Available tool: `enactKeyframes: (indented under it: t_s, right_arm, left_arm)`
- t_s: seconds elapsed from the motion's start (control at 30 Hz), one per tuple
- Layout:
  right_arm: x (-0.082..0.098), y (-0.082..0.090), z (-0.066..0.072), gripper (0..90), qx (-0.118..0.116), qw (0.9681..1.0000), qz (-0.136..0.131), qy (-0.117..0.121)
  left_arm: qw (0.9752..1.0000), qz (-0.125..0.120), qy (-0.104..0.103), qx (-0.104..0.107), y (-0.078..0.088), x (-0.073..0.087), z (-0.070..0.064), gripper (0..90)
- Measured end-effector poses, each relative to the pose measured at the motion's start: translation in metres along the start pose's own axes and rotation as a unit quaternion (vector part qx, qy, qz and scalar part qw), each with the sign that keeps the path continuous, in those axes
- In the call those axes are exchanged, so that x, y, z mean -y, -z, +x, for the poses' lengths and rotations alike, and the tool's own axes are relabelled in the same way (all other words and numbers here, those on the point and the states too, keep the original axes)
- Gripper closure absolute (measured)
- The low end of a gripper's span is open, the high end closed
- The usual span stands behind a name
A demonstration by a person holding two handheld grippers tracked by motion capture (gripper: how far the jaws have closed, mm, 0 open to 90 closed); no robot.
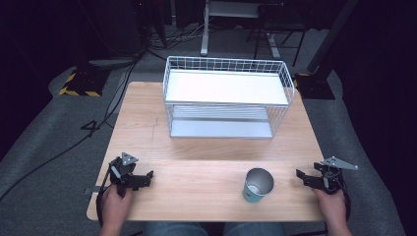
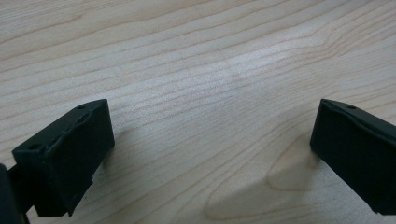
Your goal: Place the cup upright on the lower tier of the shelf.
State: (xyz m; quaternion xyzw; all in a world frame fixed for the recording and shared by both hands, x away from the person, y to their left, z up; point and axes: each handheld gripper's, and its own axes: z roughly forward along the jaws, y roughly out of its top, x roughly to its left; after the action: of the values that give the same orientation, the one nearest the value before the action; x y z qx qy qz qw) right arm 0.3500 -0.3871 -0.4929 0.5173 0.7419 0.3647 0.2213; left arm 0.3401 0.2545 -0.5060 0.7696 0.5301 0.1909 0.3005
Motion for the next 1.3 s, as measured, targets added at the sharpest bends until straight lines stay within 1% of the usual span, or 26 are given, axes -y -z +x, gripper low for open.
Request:
enactKeyframes:
  t_s: [0.03, 0.07, 0.1, 0.27, 0.43, 0.5, 0.53, 0.6, 0.63, 0.77, 0.83, 0.97, 1.0, 1.03, 1.13, 1.17, 1.23, 1.3]
  right_arm:
    - [-0.001, 0.002, 0.003, 14.8, -0.001, 1.0, -0.001, 0.005]
    - [-0.001, 0.002, 0.003, 14.8, -0.001, 1.0, -0.001, 0.005]
    - [-0.004, 0.007, 0.01, 14.8, -0.006, 0.9999, -0.004, 0.013]
    - [-0.008, 0.018, 0.025, 14.8, -0.019, 0.999, -0.014, 0.038]
    - [-0.008, 0.029, 0.039, 14.9, -0.036, 0.9979, -0.022, 0.05]
    - [-0.008, 0.031, 0.042, 14.9, -0.038, 0.9978, -0.024, 0.049]
    - [-0.008, 0.036, 0.047, 14.9, -0.041, 0.9974, -0.028, 0.051]
    - [-0.008, 0.037, 0.049, 14.9, -0.044, 0.9972, -0.029, 0.054]
    - [-0.007, 0.039, 0.054, 14.9, -0.052, 0.9968, -0.026, 0.054]
    - [-0.007, 0.043, 0.061, 14.9, -0.062, 0.9963, -0.025, 0.054]
    - [-0.007, 0.044, 0.062, 14.9, -0.064, 0.9962, -0.025, 0.054]
    - [-0.007, 0.048, 0.071, 15.0, -0.071, 0.9957, -0.023, 0.056]
    - [-0.007, 0.048, 0.071, 15.0, -0.071, 0.9957, -0.023, 0.056]
    - [-0.006, 0.05, 0.076, 15.1, -0.077, 0.9951, -0.021, 0.058]
    - [-0.005, 0.051, 0.079, 15.0, -0.081, 0.9945, -0.021, 0.062]
    - [-0.005, 0.054, 0.083, 15.0, -0.085, 0.9939, -0.023, 0.065]
    - [-0.004, 0.056, 0.088, 15.1, -0.091, 0.9933, -0.024, 0.067]
    - [-0.004, 0.057, 0.09, 15.1, -0.093, 0.993, -0.024, 0.069]
  left_arm:
    - [1.0, 0.0, 0.0, 0.0, 0.0, 0.0, 0.0, 0.1]
    - [1.0, 0.0, 0.0, 0.0, 0.0, 0.0, 0.0, 0.1]
    - [1.0, 0.0, -0.001, 0.0, 0.0, 0.0, 0.0, 0.1]
    - [1.0, 0.001, -0.003, 0.0, 0.0, -0.001, 0.0, 0.1]
    - [1.0, 0.0, -0.001, -0.001, -0.002, -0.003, -0.001, 0.1]
    - [1.0, 0.001, -0.001, -0.001, -0.002, -0.003, -0.001, 0.1]
    - [1.0, 0.001, -0.001, -0.001, -0.002, -0.003, -0.001, 0.1]
    - [1.0, 0.001, -0.001, -0.001, -0.002, -0.003, -0.001, 0.1]
    - [1.0, 0.001, -0.001, -0.001, -0.002, -0.003, -0.001, 0.1]
    - [1.0, 0.0, 0.0, 0.0, -0.003, -0.003, -0.001, 0.1]
    - [1.0, 0.0, -0.001, -0.001, -0.003, -0.003, -0.001, 0.1]
    - [1.0, 0.0, -0.001, -0.001, -0.003, -0.003, -0.001, 0.1]
    - [1.0, 0.0, -0.001, -0.001, -0.003, -0.003, -0.001, 0.1]
    - [1.0, 0.001, -0.001, -0.002, -0.002, -0.003, -0.001, 0.1]
    - [1.0, 0.001, -0.001, -0.002, -0.002, -0.003, -0.001, 0.1]
    - [1.0, 0.001, -0.001, -0.002, -0.002, -0.003, -0.001, 0.1]
    - [1.0, 0.001, -0.001, -0.002, -0.002, -0.003, -0.001, 0.1]
    - [1.0, 0.001, -0.001, -0.002, -0.002, -0.003, -0.001, 0.1]
